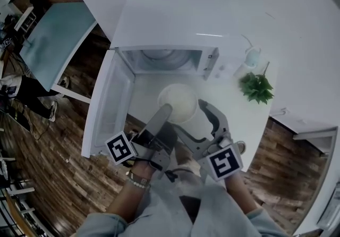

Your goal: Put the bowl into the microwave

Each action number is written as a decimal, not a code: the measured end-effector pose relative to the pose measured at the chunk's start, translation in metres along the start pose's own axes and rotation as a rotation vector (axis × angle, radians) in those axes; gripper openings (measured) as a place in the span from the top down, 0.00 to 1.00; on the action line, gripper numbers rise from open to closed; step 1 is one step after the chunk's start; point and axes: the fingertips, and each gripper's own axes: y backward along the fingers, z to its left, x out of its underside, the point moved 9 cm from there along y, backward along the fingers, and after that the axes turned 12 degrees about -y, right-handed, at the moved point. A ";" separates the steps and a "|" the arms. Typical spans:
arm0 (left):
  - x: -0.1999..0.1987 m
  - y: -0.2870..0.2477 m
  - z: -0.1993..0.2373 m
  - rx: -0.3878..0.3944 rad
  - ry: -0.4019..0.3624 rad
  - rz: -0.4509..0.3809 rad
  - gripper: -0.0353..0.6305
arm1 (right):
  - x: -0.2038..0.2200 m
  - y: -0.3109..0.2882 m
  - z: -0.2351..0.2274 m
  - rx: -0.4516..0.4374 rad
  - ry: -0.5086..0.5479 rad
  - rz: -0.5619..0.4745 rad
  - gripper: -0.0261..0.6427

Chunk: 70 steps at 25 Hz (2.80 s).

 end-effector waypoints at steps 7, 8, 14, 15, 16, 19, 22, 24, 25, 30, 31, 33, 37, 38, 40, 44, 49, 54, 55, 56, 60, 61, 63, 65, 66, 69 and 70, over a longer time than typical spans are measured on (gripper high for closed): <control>-0.008 -0.008 0.021 -0.039 0.006 0.015 0.57 | 0.011 -0.018 -0.013 0.010 -0.026 0.027 0.45; -0.009 -0.011 0.024 -0.041 0.004 0.018 0.57 | 0.013 -0.020 -0.016 0.011 -0.034 0.032 0.45; -0.018 -0.021 0.047 -0.068 0.015 0.021 0.57 | 0.021 -0.040 -0.033 0.003 -0.044 0.099 0.46; -0.021 -0.023 0.050 -0.072 0.013 0.021 0.57 | 0.022 -0.044 -0.036 -0.001 -0.044 0.111 0.46; -0.023 -0.024 0.054 -0.076 0.011 0.020 0.57 | 0.023 -0.048 -0.039 -0.004 -0.044 0.120 0.46; -0.032 -0.029 0.066 -0.091 0.007 0.016 0.57 | 0.028 -0.062 -0.046 -0.003 -0.058 0.138 0.46; -0.041 -0.034 0.079 -0.109 0.003 0.021 0.57 | 0.034 -0.076 -0.053 0.005 -0.079 0.150 0.46; -0.048 -0.038 0.087 -0.121 -0.003 0.026 0.57 | 0.038 -0.086 -0.057 0.012 -0.090 0.152 0.46; -0.051 -0.039 0.091 -0.128 -0.005 0.026 0.57 | 0.040 -0.090 -0.059 0.016 -0.095 0.153 0.46; -0.063 -0.049 0.111 -0.152 -0.004 0.026 0.57 | 0.048 -0.111 -0.071 0.034 -0.115 0.180 0.47; -0.065 -0.052 0.115 -0.153 -0.002 0.024 0.57 | 0.049 -0.114 -0.074 0.039 -0.116 0.185 0.47; -0.070 -0.056 0.122 -0.156 0.001 0.018 0.57 | 0.051 -0.122 -0.079 0.047 -0.116 0.194 0.47; -0.080 -0.065 0.138 -0.170 -0.010 0.012 0.57 | 0.056 -0.138 -0.089 0.063 -0.126 0.207 0.47; -0.082 -0.067 0.142 -0.175 -0.009 0.013 0.57 | 0.058 -0.142 -0.092 0.068 -0.131 0.212 0.47; -0.086 -0.072 0.149 -0.185 -0.004 0.014 0.57 | 0.061 -0.149 -0.097 0.078 -0.138 0.222 0.47; -0.092 -0.079 0.161 -0.201 0.025 -0.002 0.57 | 0.065 -0.162 -0.104 0.098 -0.153 0.234 0.48; -0.100 -0.083 0.175 -0.224 0.043 -0.008 0.57 | 0.072 -0.176 -0.111 0.116 -0.162 0.263 0.48; -0.107 -0.090 0.185 -0.245 0.048 0.002 0.58 | 0.075 -0.187 -0.116 0.142 -0.184 0.271 0.48; -0.108 -0.091 0.187 -0.247 0.050 0.003 0.58 | 0.075 -0.189 -0.117 0.145 -0.185 0.273 0.49; -0.109 -0.092 0.188 -0.249 0.053 0.004 0.58 | 0.075 -0.191 -0.118 0.146 -0.184 0.279 0.49; -0.110 -0.096 0.195 -0.266 0.059 0.013 0.58 | 0.077 -0.195 -0.122 0.154 -0.189 0.305 0.49; -0.110 -0.096 0.196 -0.271 0.060 0.016 0.58 | 0.078 -0.196 -0.123 0.157 -0.193 0.310 0.49; -0.111 -0.096 0.198 -0.275 0.062 0.019 0.58 | 0.079 -0.198 -0.123 0.161 -0.197 0.317 0.49; -0.112 -0.097 0.199 -0.274 0.056 0.023 0.57 | 0.079 -0.199 -0.124 0.163 -0.198 0.319 0.49; -0.113 -0.097 0.200 -0.275 0.049 0.028 0.57 | 0.080 -0.200 -0.124 0.165 -0.198 0.320 0.49; -0.115 -0.098 0.199 -0.275 0.032 0.042 0.57 | 0.081 -0.200 -0.125 0.173 -0.206 0.330 0.49; -0.115 -0.098 0.199 -0.276 0.033 0.042 0.57 | 0.081 -0.200 -0.125 0.173 -0.212 0.332 0.49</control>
